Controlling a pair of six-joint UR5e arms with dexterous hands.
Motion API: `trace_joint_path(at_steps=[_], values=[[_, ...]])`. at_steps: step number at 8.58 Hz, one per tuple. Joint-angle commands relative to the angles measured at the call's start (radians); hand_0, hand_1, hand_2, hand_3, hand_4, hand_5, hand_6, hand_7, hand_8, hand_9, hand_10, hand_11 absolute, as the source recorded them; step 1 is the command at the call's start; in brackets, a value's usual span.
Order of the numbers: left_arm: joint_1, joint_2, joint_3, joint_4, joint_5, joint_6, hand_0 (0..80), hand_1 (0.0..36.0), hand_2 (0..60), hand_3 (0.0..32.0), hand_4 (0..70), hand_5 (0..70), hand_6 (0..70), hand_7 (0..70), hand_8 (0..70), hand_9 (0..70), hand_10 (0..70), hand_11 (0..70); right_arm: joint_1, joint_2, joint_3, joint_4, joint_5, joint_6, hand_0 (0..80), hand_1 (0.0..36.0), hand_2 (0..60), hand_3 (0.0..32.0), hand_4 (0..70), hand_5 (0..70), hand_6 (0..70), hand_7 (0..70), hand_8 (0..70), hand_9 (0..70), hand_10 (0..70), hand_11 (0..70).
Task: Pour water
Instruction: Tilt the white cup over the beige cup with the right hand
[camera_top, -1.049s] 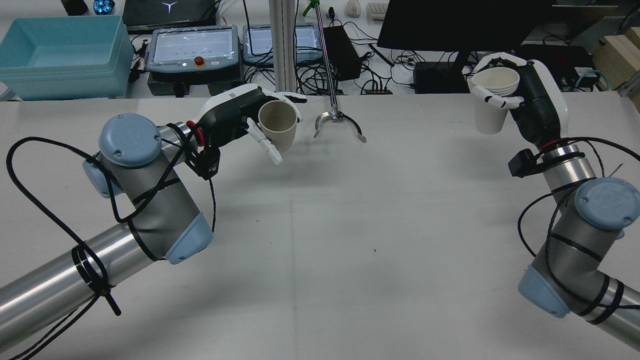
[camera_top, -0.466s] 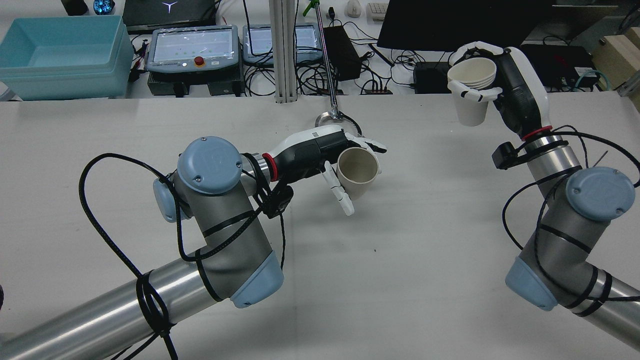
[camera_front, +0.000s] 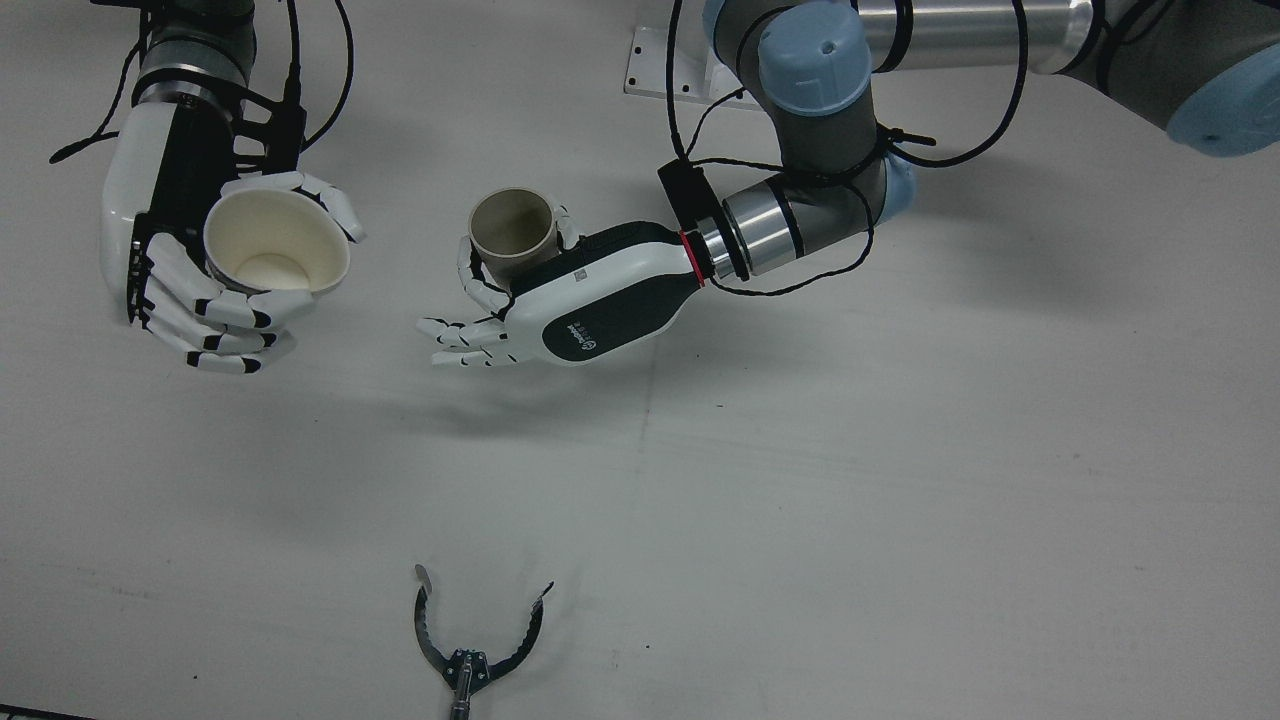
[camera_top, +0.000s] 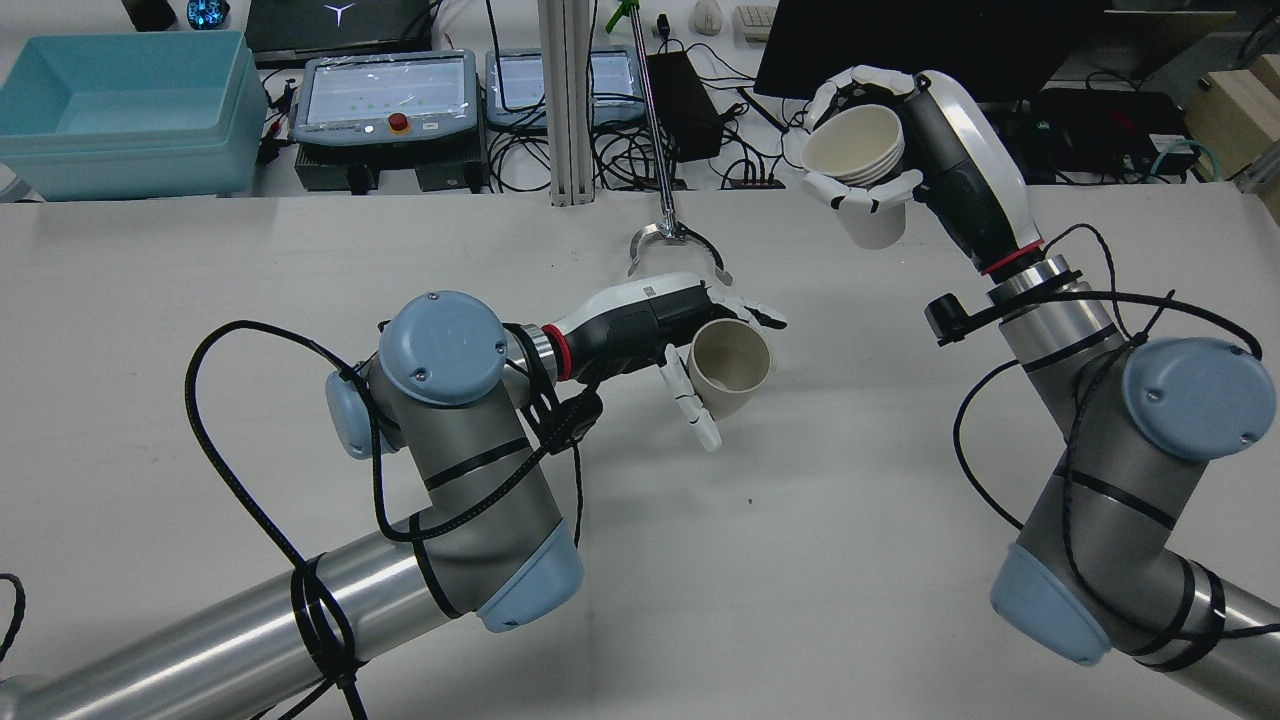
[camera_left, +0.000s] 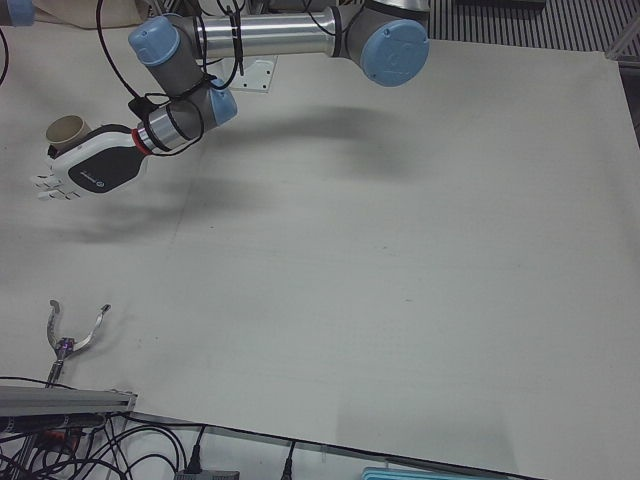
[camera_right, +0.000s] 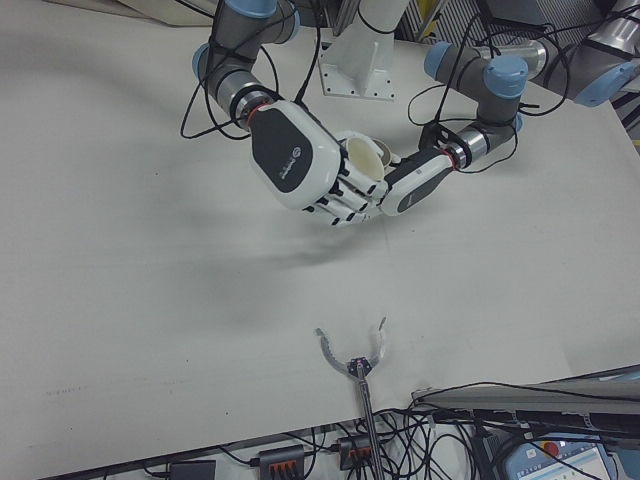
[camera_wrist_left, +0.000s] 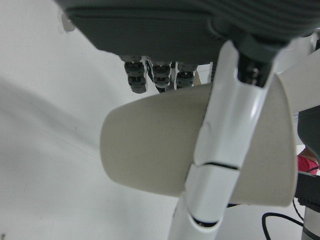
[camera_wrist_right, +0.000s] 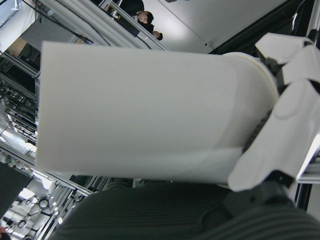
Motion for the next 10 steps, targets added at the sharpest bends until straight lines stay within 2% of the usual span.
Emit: trace_joint_path(at_steps=[1, 2, 4, 5, 6, 7, 8, 10], values=[[-0.006, 0.000, 0.010, -0.003, 0.000, 0.000, 80.0, 27.9, 7.1, 0.0, 67.5, 39.5, 15.3, 19.3, 6.8, 8.8, 8.2, 13.9, -0.015, -0.005, 0.152, -0.124, -0.090, -0.157, 52.3, 36.0, 60.0, 0.0, 24.3, 46.0, 65.1, 69.1, 41.7, 48.5, 48.2, 70.0], [-0.006, -0.001, 0.004, -0.003, 0.000, 0.000, 80.0, 27.9, 6.0, 0.0, 67.4, 39.5, 15.0, 18.9, 6.4, 8.3, 7.9, 13.5, -0.023, -0.005, 0.163, -0.146, -0.095, -0.206, 51.8, 36.0, 60.0, 0.0, 21.8, 44.9, 63.2, 67.3, 39.7, 45.8, 47.8, 70.0], [-0.006, -0.003, 0.004, -0.003, 0.000, -0.001, 80.0, 28.1, 5.9, 0.0, 67.2, 39.6, 14.8, 18.6, 6.2, 7.9, 7.6, 13.3, -0.082, 0.006, 0.185, -0.149, -0.132, -0.335, 55.2, 36.0, 60.0, 0.0, 25.5, 49.8, 64.3, 69.2, 36.9, 42.5, 46.9, 68.9], [-0.007, -0.004, 0.002, -0.003, 0.002, -0.001, 80.0, 28.1, 5.6, 0.0, 67.5, 39.6, 14.9, 18.9, 6.1, 7.9, 7.5, 13.1, -0.110, 0.011, 0.229, -0.192, -0.133, -0.387, 57.7, 36.0, 60.0, 0.0, 27.3, 53.2, 64.3, 70.0, 35.1, 40.5, 46.2, 68.1], [-0.012, -0.006, 0.004, -0.003, 0.002, -0.001, 80.0, 28.0, 5.9, 0.0, 67.5, 39.6, 15.0, 19.1, 6.2, 8.0, 7.6, 13.2, -0.134, 0.009, 0.307, -0.282, -0.133, -0.458, 57.8, 36.0, 60.0, 0.0, 27.5, 53.3, 63.2, 69.9, 33.2, 38.4, 46.3, 68.3], [-0.012, -0.006, 0.007, -0.003, 0.000, 0.000, 80.0, 27.9, 6.4, 0.0, 67.4, 39.4, 15.1, 19.1, 6.3, 8.2, 7.9, 13.5, -0.141, 0.008, 0.349, -0.365, -0.133, -0.484, 57.4, 36.0, 60.0, 0.0, 26.2, 54.4, 62.5, 68.7, 30.2, 34.1, 45.4, 67.0], [-0.013, -0.004, 0.010, -0.003, 0.000, 0.000, 80.0, 27.8, 7.3, 0.0, 67.4, 39.4, 15.3, 19.3, 6.6, 8.7, 8.1, 13.7, -0.141, 0.002, 0.346, -0.398, -0.133, -0.484, 56.6, 36.0, 60.0, 0.0, 26.0, 53.6, 61.3, 66.6, 28.2, 31.4, 44.3, 65.4], [-0.019, -0.004, 0.007, -0.003, 0.002, 0.000, 80.0, 27.8, 6.8, 0.0, 67.1, 39.0, 15.0, 19.0, 6.5, 8.4, 7.9, 13.5, -0.151, -0.005, 0.326, -0.404, -0.126, -0.484, 54.6, 36.0, 60.0, 0.0, 24.9, 51.4, 61.2, 65.2, 28.3, 31.3, 44.7, 65.8]])
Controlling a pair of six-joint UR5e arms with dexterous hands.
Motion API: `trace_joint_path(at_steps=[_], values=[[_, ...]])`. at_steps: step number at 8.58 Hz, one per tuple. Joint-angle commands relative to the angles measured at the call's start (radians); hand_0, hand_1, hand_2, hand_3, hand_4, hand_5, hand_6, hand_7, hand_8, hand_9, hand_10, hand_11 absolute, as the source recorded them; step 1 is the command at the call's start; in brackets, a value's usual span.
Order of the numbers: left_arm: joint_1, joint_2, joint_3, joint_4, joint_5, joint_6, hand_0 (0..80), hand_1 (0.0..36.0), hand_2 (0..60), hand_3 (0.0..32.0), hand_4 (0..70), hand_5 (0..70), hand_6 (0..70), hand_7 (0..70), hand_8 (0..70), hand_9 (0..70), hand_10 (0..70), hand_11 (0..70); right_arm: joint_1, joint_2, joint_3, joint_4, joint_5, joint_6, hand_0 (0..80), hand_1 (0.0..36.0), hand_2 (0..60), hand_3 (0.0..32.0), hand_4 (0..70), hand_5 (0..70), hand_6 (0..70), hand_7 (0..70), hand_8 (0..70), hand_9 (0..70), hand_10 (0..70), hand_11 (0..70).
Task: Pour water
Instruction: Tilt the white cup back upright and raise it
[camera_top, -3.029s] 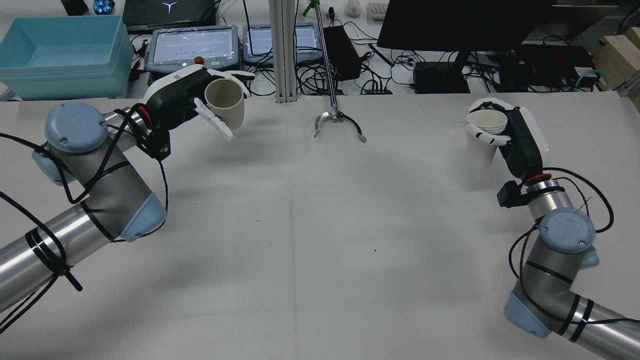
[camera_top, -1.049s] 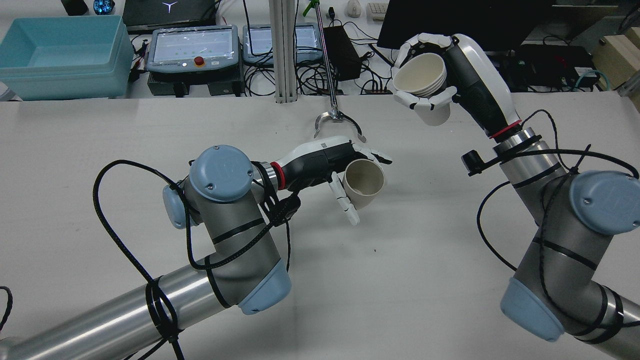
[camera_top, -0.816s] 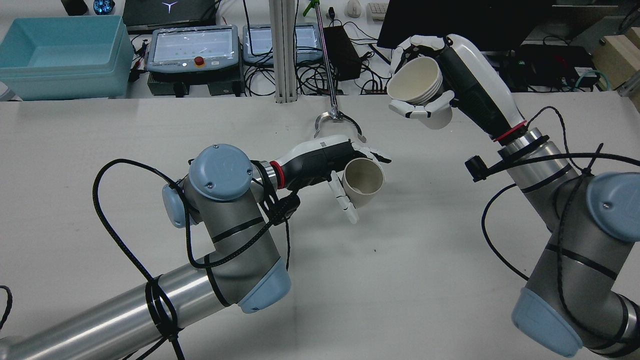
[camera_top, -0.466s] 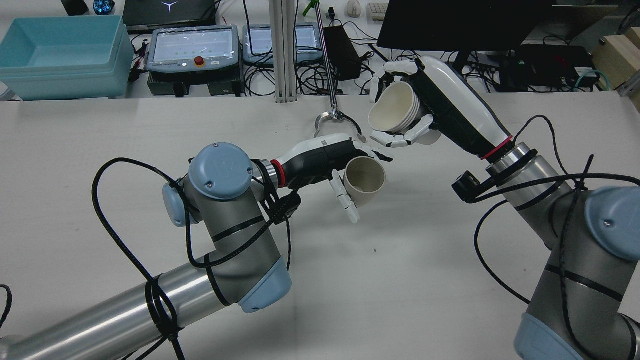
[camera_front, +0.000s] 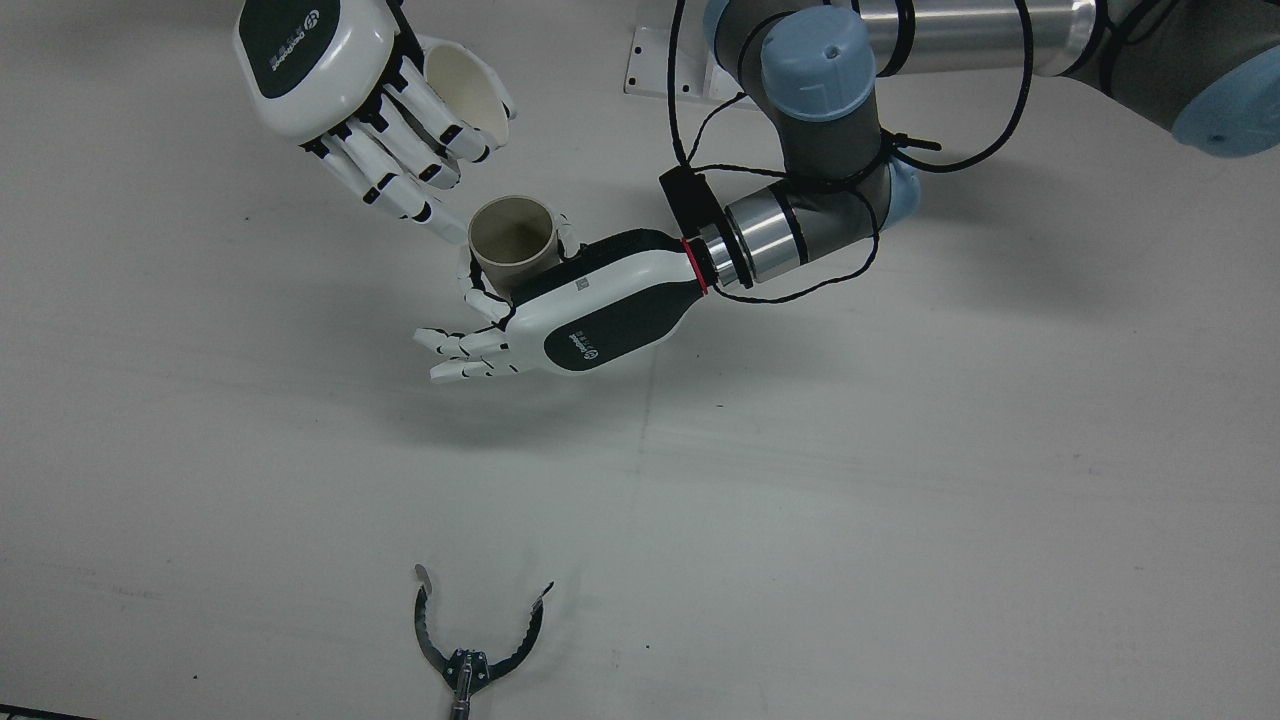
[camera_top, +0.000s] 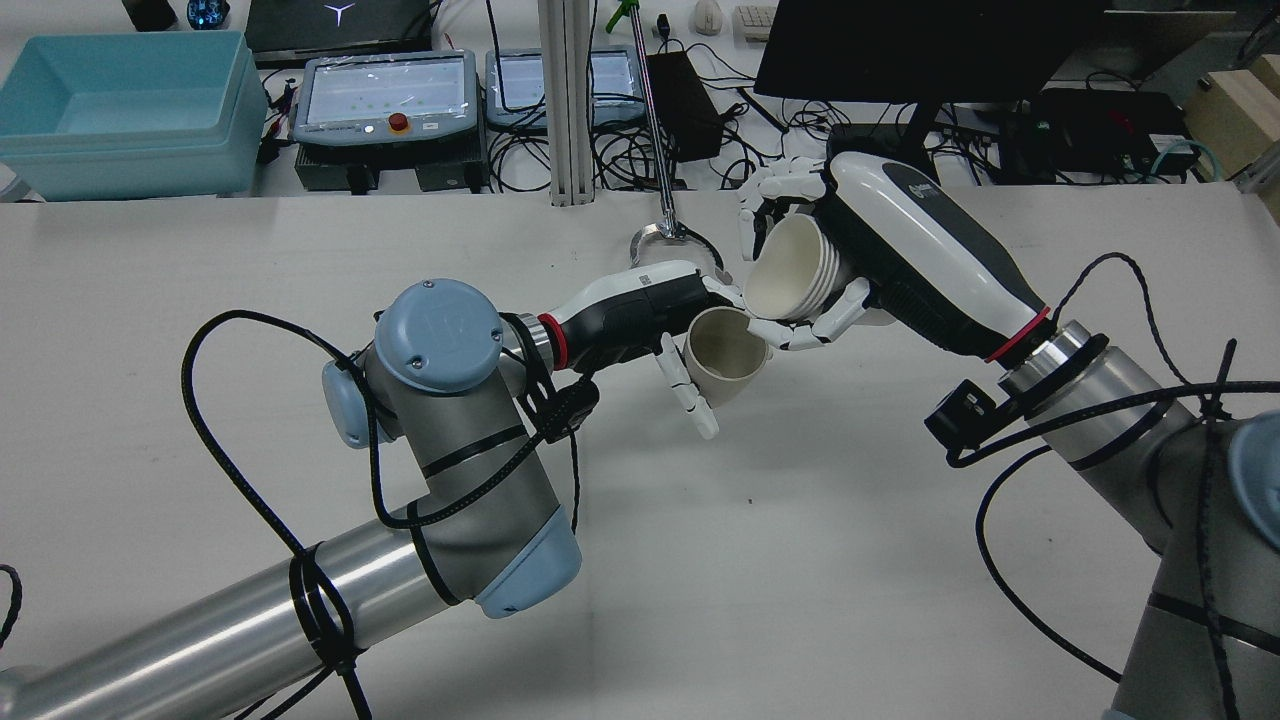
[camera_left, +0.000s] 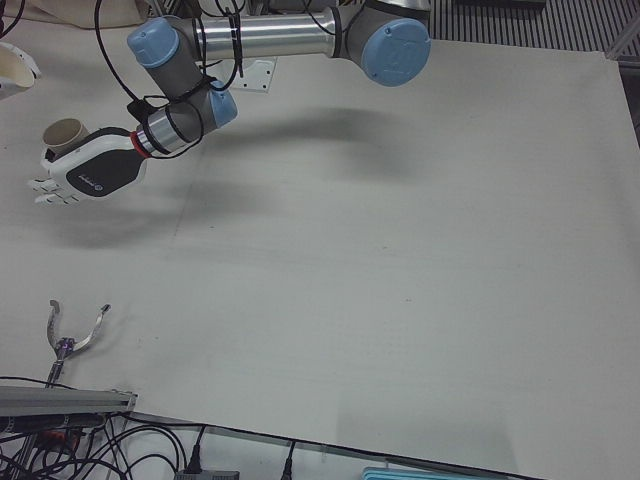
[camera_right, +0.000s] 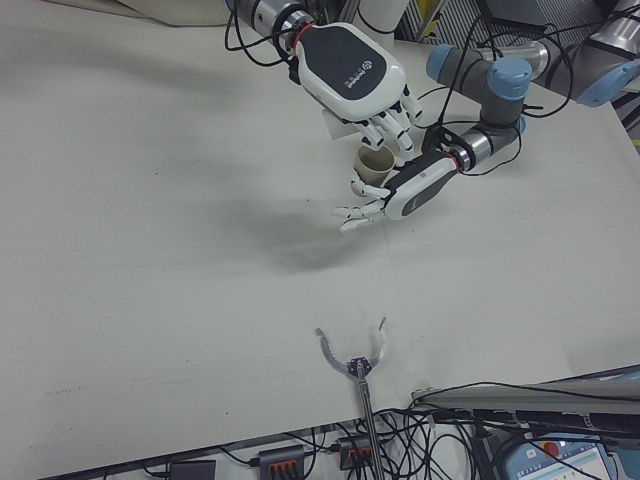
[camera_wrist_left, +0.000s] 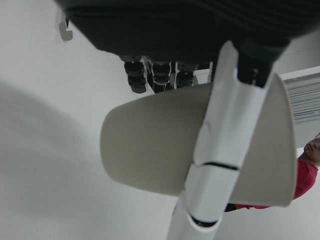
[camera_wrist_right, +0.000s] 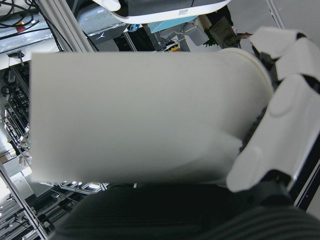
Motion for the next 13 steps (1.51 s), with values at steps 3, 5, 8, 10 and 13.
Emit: trace_joint_path(at_steps=[3, 5, 8, 10, 13], values=[[-0.007, -0.001, -0.003, 0.002, 0.001, -0.001, 80.0, 27.7, 5.4, 0.0, 67.1, 38.9, 14.9, 19.1, 6.1, 8.0, 7.7, 13.3, -0.004, 0.003, -0.005, -0.028, 0.018, -0.004, 53.3, 36.0, 60.0, 0.0, 24.3, 49.1, 61.4, 64.5, 28.7, 31.2, 46.0, 67.7], [-0.016, -0.001, -0.001, 0.002, 0.007, -0.001, 80.0, 27.8, 5.5, 0.0, 67.5, 39.1, 15.1, 19.4, 6.3, 8.2, 7.6, 13.2, 0.026, 0.003, -0.002, -0.023, 0.067, 0.025, 52.1, 36.0, 60.0, 0.0, 22.2, 46.6, 61.5, 64.0, 29.8, 32.6, 48.7, 70.0], [-0.106, 0.013, 0.004, 0.003, 0.007, -0.003, 80.0, 27.5, 6.8, 0.0, 66.4, 38.5, 15.1, 19.1, 6.6, 8.6, 8.0, 13.6, 0.092, -0.007, -0.014, -0.023, 0.151, 0.196, 51.0, 36.0, 60.0, 0.0, 21.4, 44.3, 61.9, 63.4, 31.1, 34.1, 49.8, 70.0], [-0.176, 0.019, 0.004, 0.002, 0.009, -0.009, 79.7, 26.9, 7.4, 0.0, 64.5, 37.5, 14.6, 18.2, 6.6, 8.6, 8.1, 13.7, 0.143, -0.019, -0.040, -0.013, 0.205, 0.301, 49.7, 36.0, 60.0, 0.0, 19.4, 41.8, 62.4, 63.3, 32.5, 36.0, 53.2, 70.0], [-0.272, 0.144, -0.004, -0.021, 0.007, -0.062, 77.0, 26.3, 7.0, 0.0, 62.3, 36.2, 13.9, 17.0, 6.5, 8.4, 7.9, 13.4, 0.209, -0.026, -0.187, 0.056, 0.240, 0.531, 48.6, 36.0, 60.0, 0.0, 13.6, 40.3, 61.4, 62.1, 30.3, 32.2, 56.3, 70.0]])
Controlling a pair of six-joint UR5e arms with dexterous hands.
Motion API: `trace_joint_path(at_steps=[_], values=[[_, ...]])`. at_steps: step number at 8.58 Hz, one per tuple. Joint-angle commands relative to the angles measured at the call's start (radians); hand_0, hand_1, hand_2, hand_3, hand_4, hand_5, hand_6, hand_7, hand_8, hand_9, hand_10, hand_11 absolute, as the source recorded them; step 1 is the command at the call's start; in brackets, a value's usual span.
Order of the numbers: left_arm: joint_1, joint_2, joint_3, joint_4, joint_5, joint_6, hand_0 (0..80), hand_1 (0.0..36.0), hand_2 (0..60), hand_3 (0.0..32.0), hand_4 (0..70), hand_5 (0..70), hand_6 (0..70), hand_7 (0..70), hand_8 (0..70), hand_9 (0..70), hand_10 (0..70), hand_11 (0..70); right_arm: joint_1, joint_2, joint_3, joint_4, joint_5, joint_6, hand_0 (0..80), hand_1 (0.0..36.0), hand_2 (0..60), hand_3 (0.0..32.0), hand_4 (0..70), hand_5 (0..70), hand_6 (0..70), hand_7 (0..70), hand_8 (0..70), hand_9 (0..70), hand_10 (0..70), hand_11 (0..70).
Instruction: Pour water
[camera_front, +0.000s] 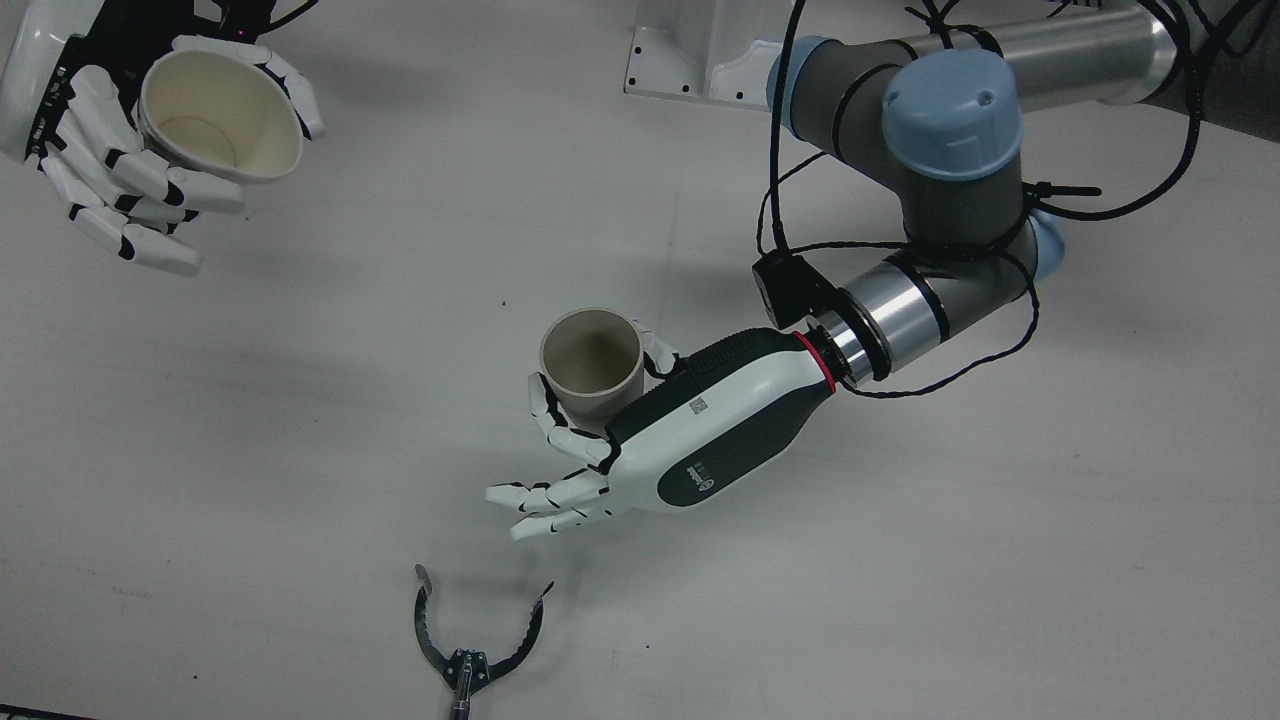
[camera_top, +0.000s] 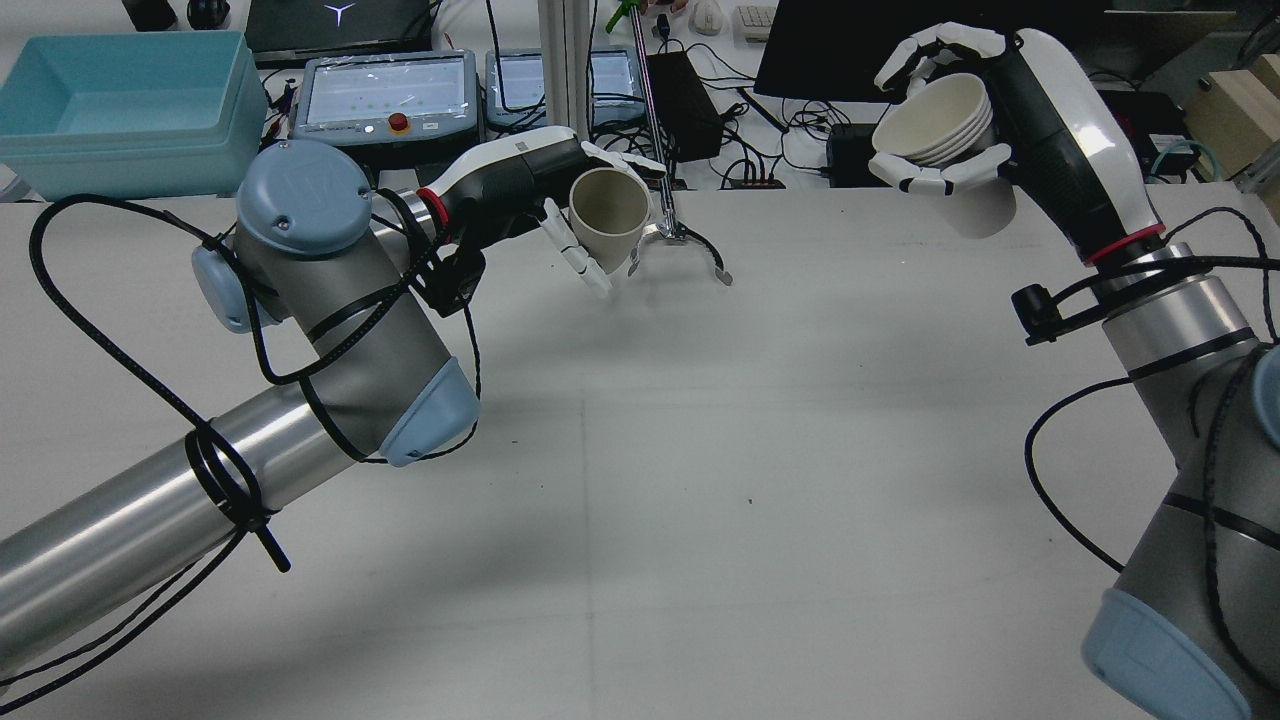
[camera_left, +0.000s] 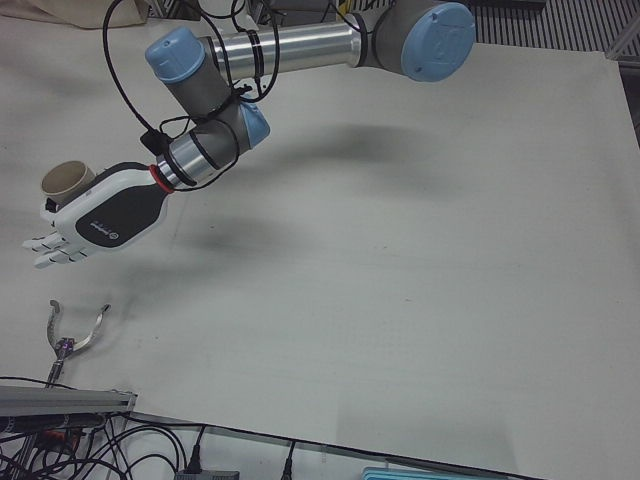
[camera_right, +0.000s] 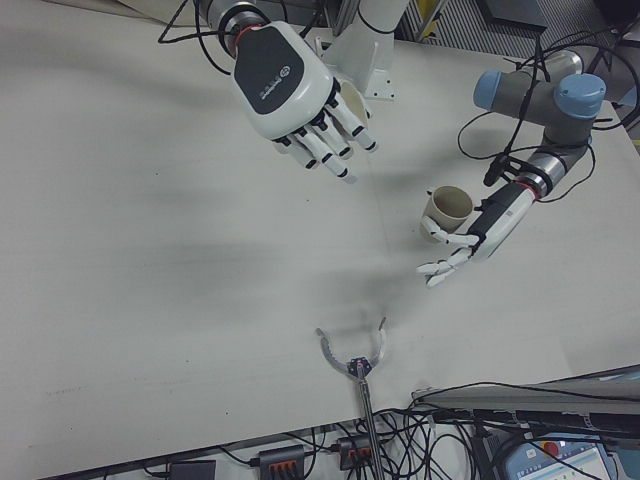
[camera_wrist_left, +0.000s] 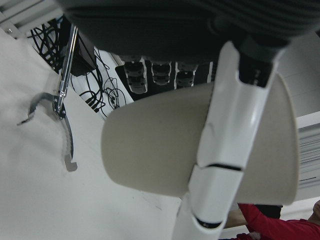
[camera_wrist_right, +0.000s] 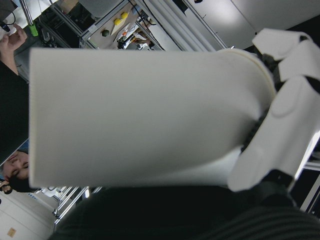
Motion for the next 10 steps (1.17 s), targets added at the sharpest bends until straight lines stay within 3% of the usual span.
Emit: trace_joint_path(at_steps=[1, 4, 8, 10], values=[[-0.095, 0.154, -0.008, -0.039, -0.002, -0.081, 78.4, 26.3, 6.2, 0.0, 62.0, 36.3, 13.7, 16.7, 6.4, 8.3, 7.6, 12.9, 0.067, -0.004, -0.146, 0.094, 0.040, 0.194, 48.5, 36.0, 60.0, 0.0, 14.4, 41.6, 62.6, 62.8, 31.5, 33.4, 56.3, 70.0], [-0.182, 0.270, -0.008, -0.084, -0.002, -0.104, 77.5, 26.2, 6.0, 0.0, 60.9, 35.9, 13.6, 16.3, 6.5, 8.4, 7.7, 13.1, 0.064, -0.004, -0.242, 0.157, 0.148, 0.298, 48.8, 36.0, 60.0, 0.0, 14.9, 42.1, 64.0, 63.3, 33.6, 35.9, 57.8, 70.0], [-0.248, 0.498, -0.009, -0.162, -0.016, -0.191, 80.0, 26.8, 4.9, 0.0, 58.9, 36.0, 13.2, 15.3, 6.3, 8.1, 7.5, 12.9, 0.064, -0.007, -0.328, 0.180, 0.181, 0.384, 48.5, 36.0, 60.0, 0.0, 15.4, 39.5, 63.3, 62.0, 36.2, 40.1, 57.2, 70.0], [-0.303, 0.593, -0.009, -0.200, -0.017, -0.195, 79.3, 26.6, 4.9, 0.0, 58.0, 36.1, 13.0, 15.1, 5.9, 7.5, 7.1, 12.4, 0.062, -0.007, -0.358, 0.191, 0.183, 0.412, 48.2, 36.0, 60.0, 0.0, 15.0, 37.1, 61.5, 60.1, 34.9, 38.0, 54.8, 70.0]])
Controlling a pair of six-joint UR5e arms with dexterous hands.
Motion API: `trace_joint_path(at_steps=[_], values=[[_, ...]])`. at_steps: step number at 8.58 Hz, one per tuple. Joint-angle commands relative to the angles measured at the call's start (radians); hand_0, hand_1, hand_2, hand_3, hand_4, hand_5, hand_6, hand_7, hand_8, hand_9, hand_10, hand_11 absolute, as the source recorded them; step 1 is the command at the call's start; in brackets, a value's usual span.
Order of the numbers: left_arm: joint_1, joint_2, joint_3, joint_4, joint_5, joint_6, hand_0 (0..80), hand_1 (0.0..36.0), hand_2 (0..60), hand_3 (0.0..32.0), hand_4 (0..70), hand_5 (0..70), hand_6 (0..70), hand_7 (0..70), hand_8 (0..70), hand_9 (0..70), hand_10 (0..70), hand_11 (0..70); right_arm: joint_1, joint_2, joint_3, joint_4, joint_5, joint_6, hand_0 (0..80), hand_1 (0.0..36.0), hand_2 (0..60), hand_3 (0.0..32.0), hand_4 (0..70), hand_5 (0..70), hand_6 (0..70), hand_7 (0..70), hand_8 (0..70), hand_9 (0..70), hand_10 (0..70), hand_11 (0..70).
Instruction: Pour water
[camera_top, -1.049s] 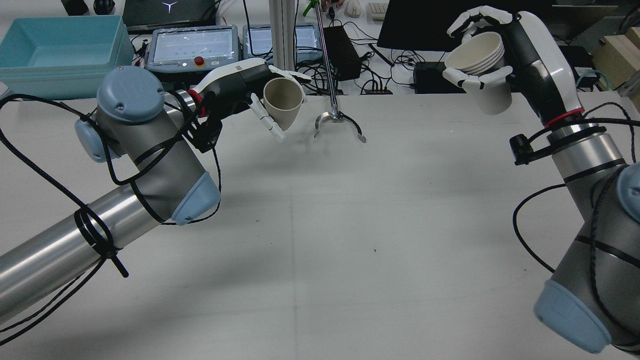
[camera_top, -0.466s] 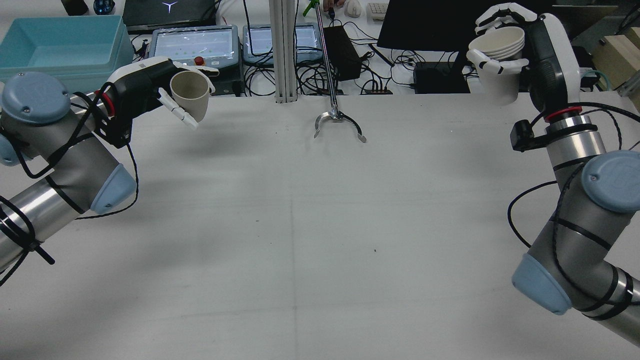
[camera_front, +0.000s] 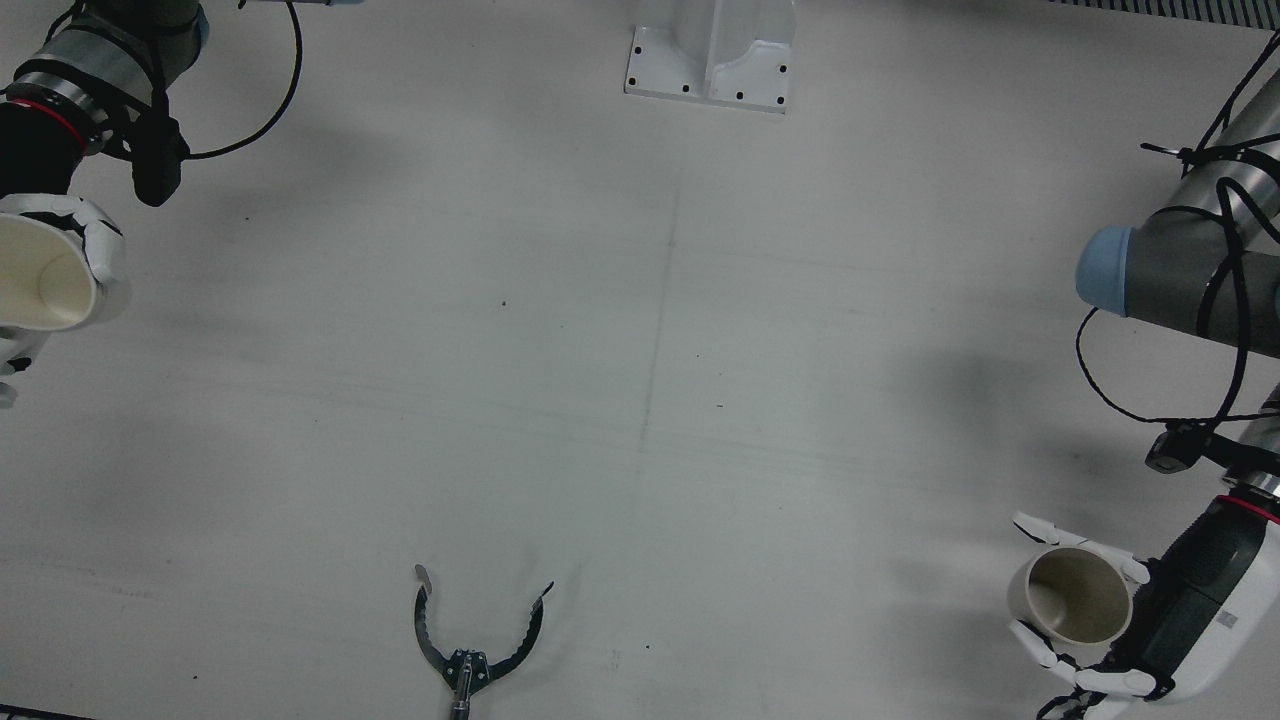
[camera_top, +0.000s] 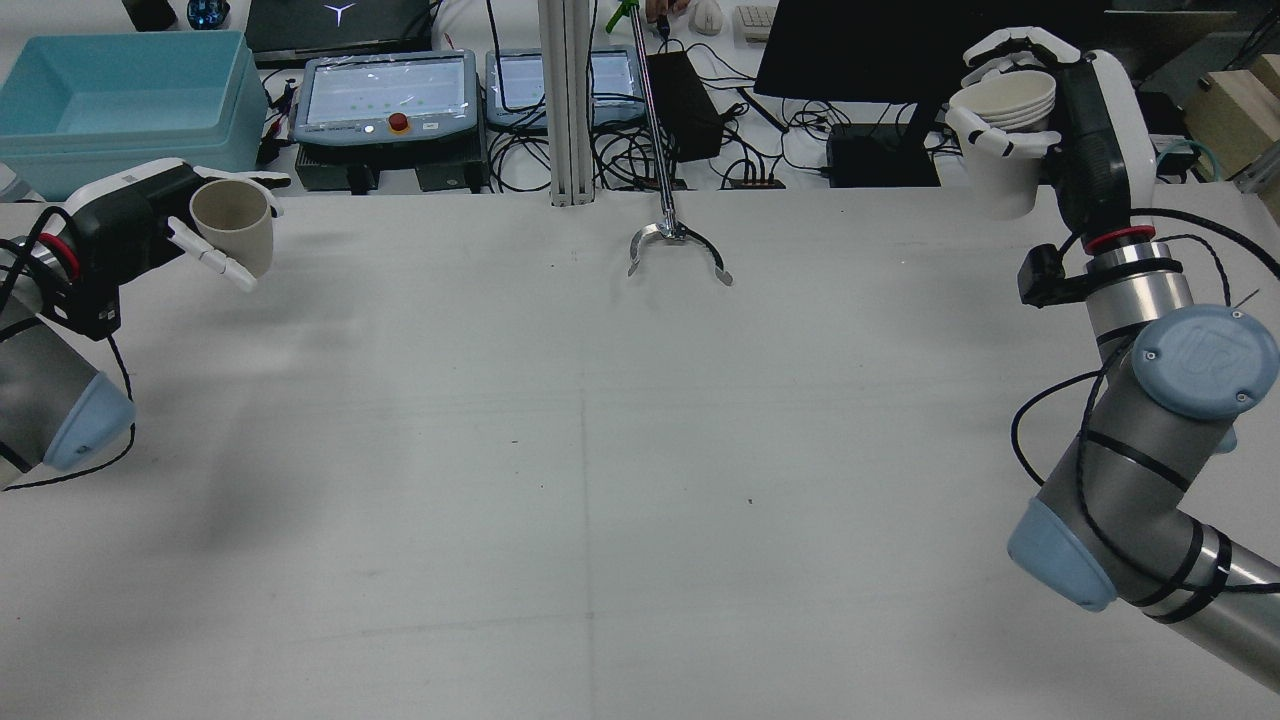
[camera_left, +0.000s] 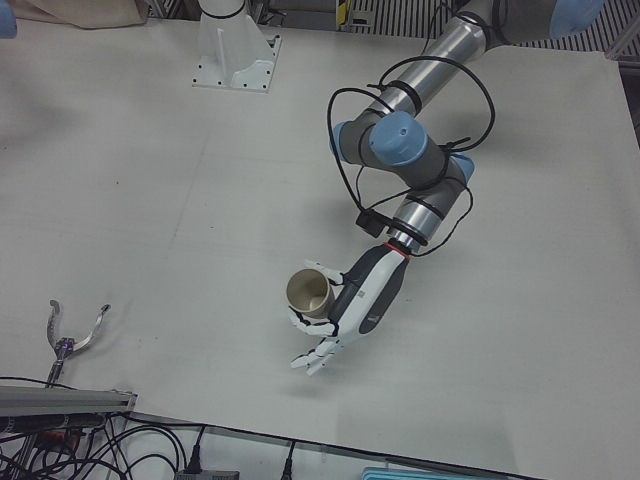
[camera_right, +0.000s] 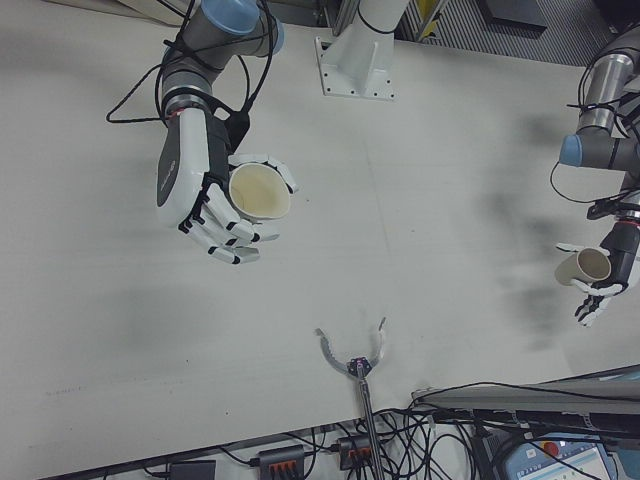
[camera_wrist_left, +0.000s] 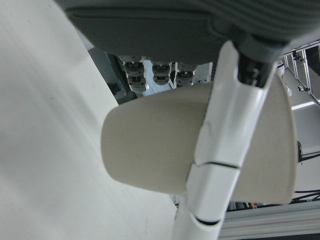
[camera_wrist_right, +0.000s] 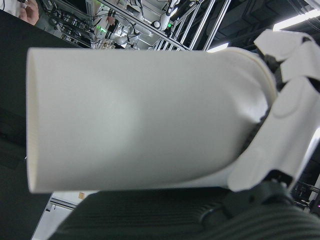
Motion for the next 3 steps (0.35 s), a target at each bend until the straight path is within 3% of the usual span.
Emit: trace_joint_path(at_steps=[1, 3], values=[[-0.060, 0.144, 0.001, -0.067, -0.004, -0.013, 77.7, 26.5, 5.2, 0.0, 57.8, 36.2, 13.2, 15.1, 6.1, 7.7, 7.3, 12.6, -0.006, -0.004, -0.034, 0.009, 0.008, 0.042, 47.9, 35.6, 60.0, 0.0, 13.4, 34.8, 60.2, 57.0, 34.7, 37.2, 54.8, 70.0], [-0.095, 0.176, 0.006, -0.067, -0.003, -0.040, 75.3, 26.9, 7.8, 0.0, 56.5, 36.5, 13.1, 14.6, 5.8, 7.3, 7.1, 12.4, -0.017, -0.024, -0.034, 0.007, 0.005, 0.063, 47.5, 34.9, 60.0, 0.0, 10.9, 32.5, 59.2, 55.0, 34.4, 36.6, 54.8, 70.0]])
